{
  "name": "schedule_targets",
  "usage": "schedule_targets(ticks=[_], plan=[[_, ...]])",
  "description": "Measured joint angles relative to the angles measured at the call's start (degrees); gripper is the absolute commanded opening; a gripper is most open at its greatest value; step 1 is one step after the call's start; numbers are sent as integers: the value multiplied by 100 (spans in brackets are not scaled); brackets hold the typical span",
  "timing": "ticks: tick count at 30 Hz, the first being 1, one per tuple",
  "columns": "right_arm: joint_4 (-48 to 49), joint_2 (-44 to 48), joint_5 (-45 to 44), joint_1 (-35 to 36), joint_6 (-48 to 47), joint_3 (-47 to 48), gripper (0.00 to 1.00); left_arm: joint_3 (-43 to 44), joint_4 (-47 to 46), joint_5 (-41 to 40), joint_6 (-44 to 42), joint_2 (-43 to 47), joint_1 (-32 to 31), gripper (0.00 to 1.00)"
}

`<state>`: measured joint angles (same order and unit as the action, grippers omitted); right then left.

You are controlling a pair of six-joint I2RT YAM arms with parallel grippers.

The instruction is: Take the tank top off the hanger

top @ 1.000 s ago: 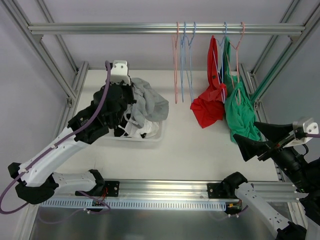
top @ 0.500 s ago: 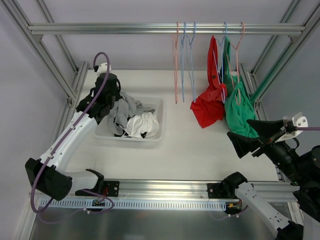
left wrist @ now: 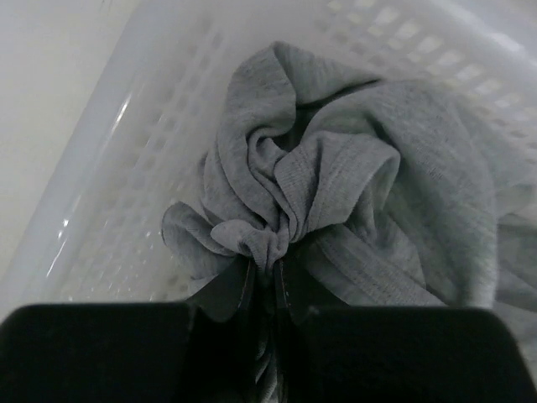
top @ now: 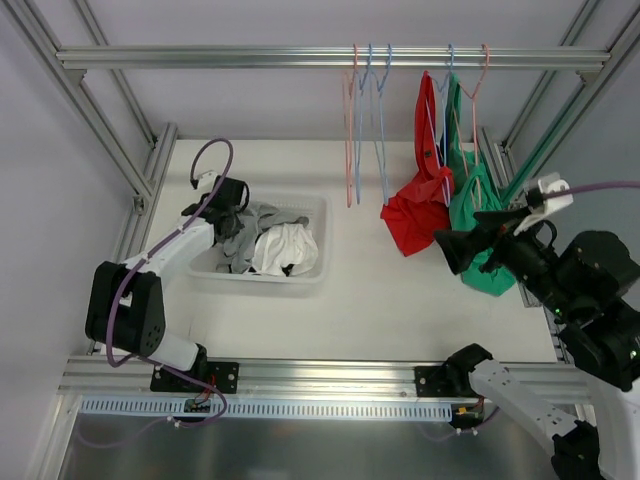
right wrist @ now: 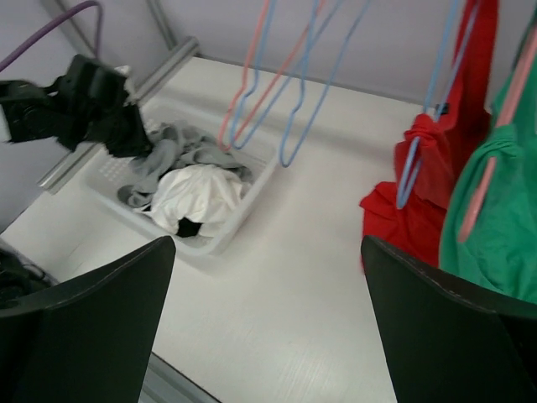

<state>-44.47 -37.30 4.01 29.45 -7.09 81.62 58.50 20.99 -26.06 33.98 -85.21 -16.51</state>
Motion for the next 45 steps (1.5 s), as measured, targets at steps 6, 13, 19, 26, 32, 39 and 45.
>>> schedule_targets(ticks=[6, 13, 19, 26, 32, 39, 45], plan=[[-212, -1810, -1128, -20, -234, 1510, 100, -638, 146, -166, 730, 581, 7, 22], [-297, -3989, -1884, -385, -682, 2870, 82, -763, 306, -92, 778, 1963, 7, 99], [-389, -5051, -2164, -673, -894, 3563, 70, -505, 378, 837, 267, 3106, -85, 99], [-380, -5497, -2177, -925, -929, 3860, 31, -400, 380, 1598, -190, 4387, -638, 99], [-374, -5626, -2157, -942, -780, 3864, 1, -396, 560, 2004, -422, 4629, -643, 99], [-284, -5617, -1910, -944, -330, 3856, 0, -240, 780, 2468, -595, 4631, -643, 99], [111, -5340, -1585, -946, 2, 3652, 0, -160, 809, 2813, -643, 4594, -702, 99]])
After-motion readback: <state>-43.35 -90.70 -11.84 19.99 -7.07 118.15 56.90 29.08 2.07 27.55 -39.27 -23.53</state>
